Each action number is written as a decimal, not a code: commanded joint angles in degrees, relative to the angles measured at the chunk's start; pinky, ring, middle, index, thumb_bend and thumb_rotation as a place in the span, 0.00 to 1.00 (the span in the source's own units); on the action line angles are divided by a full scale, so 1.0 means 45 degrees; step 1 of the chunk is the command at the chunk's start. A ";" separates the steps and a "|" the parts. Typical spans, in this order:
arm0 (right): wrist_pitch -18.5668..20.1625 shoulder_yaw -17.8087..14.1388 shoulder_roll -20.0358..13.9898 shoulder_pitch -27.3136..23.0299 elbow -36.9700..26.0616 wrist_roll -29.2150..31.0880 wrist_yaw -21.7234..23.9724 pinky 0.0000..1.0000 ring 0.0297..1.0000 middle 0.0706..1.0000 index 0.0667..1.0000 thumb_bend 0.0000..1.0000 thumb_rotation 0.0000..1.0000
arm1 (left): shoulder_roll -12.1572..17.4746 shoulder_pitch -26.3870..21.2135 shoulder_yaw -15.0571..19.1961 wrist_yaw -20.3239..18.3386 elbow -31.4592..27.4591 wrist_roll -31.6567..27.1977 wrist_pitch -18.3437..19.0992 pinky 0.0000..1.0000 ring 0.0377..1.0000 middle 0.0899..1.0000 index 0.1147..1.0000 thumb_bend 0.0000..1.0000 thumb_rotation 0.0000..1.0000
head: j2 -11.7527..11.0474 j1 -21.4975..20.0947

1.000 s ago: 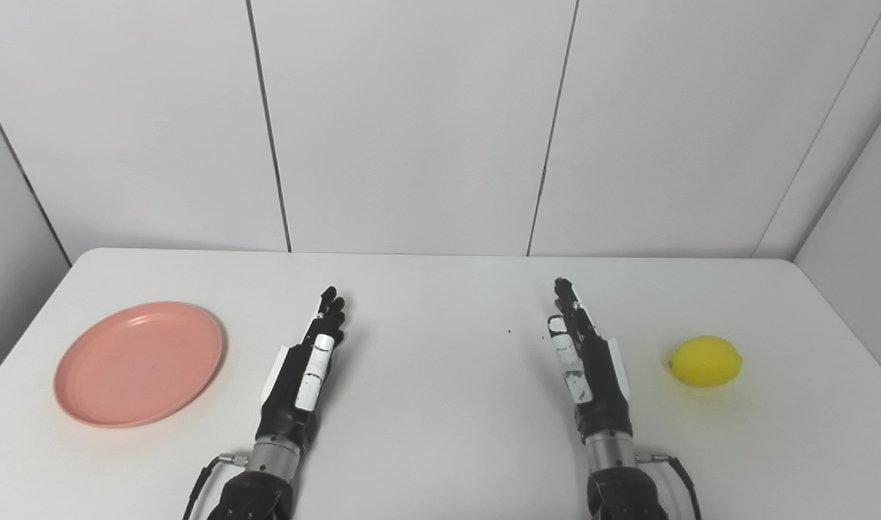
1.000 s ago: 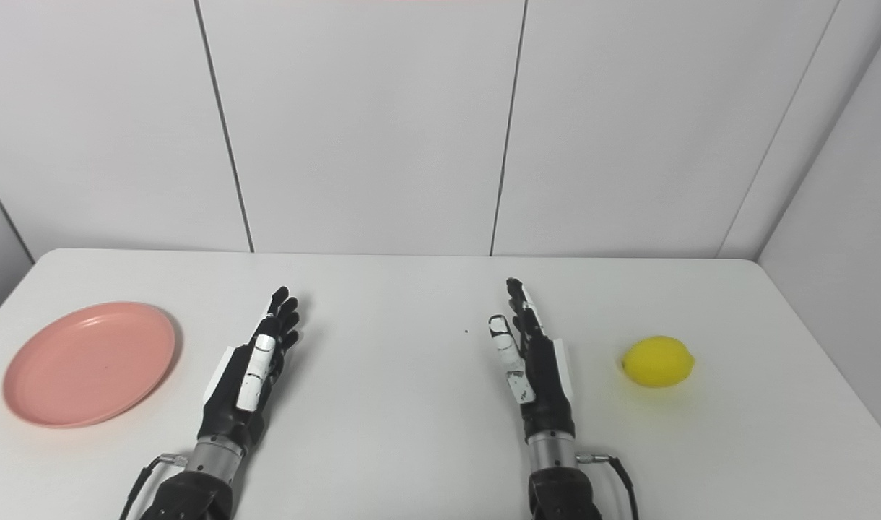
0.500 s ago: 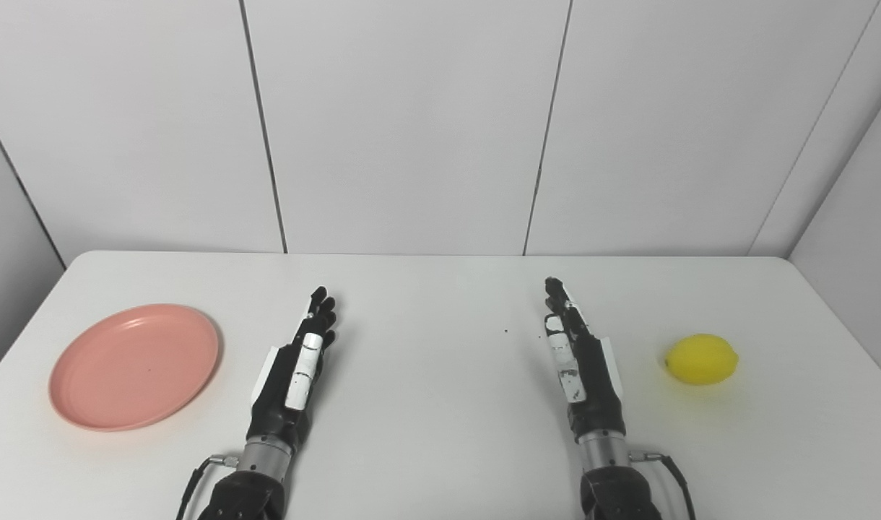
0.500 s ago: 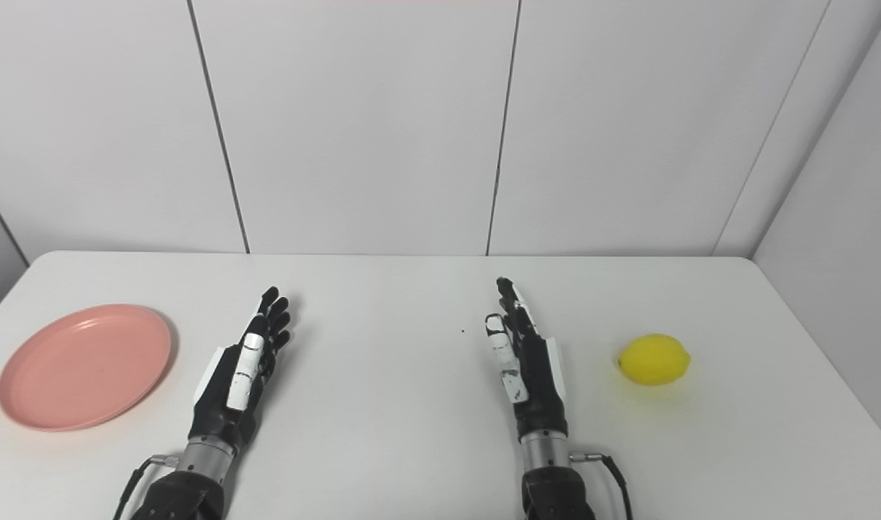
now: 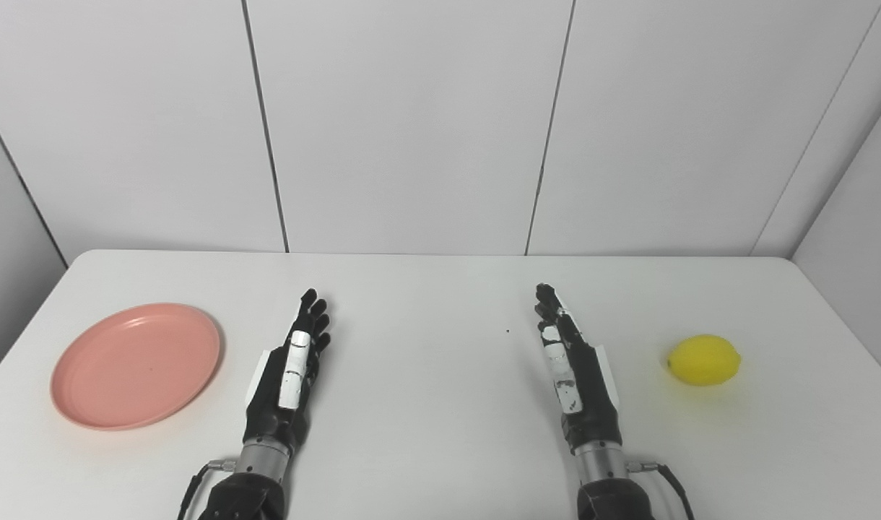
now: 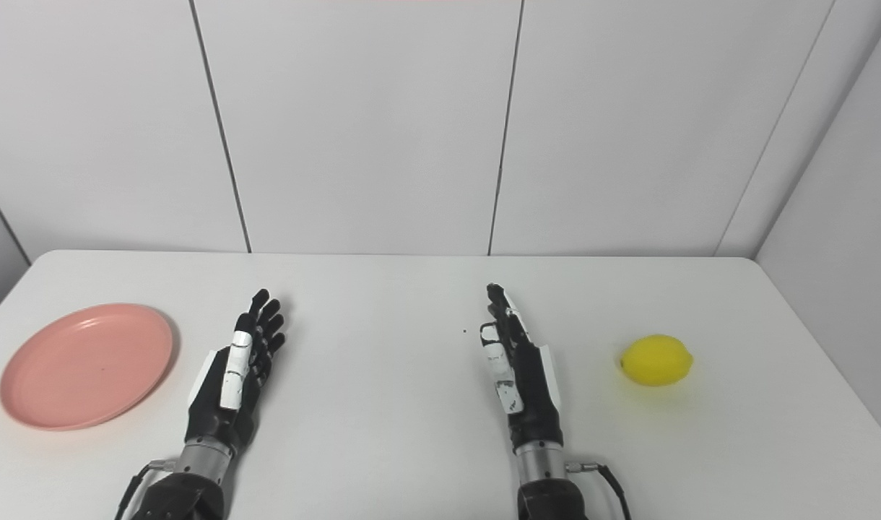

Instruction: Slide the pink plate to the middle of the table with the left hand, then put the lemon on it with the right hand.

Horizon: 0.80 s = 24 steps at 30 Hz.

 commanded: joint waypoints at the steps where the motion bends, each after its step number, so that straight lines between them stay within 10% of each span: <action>1: 0.0159 0.0077 0.0125 -0.0104 -0.0413 0.0005 0.0090 0.95 0.93 0.92 0.89 0.60 1.00 | -0.0088 -0.0120 -0.0008 -0.0098 -0.0484 -0.0230 -0.0085 1.00 1.00 1.00 1.00 0.68 1.00 | 0.0120 0.0043; 12: 0.0531 0.0009 0.0041 -0.0112 -0.0758 0.0212 0.0208 0.94 0.93 0.93 0.90 0.64 0.99 | -0.0291 0.0030 -0.0172 0.0081 -0.0997 -0.0332 0.0346 1.00 1.00 1.00 1.00 0.67 1.00 | 0.0159 0.0736; 24: 0.0678 -0.0310 -0.0686 0.0439 -0.1580 0.0997 0.0941 1.00 0.96 0.94 0.91 0.57 1.00 | -0.0805 -0.0141 -0.0649 0.0784 -0.1161 0.0898 -0.0214 1.00 1.00 1.00 1.00 0.65 1.00 | -0.0954 0.4579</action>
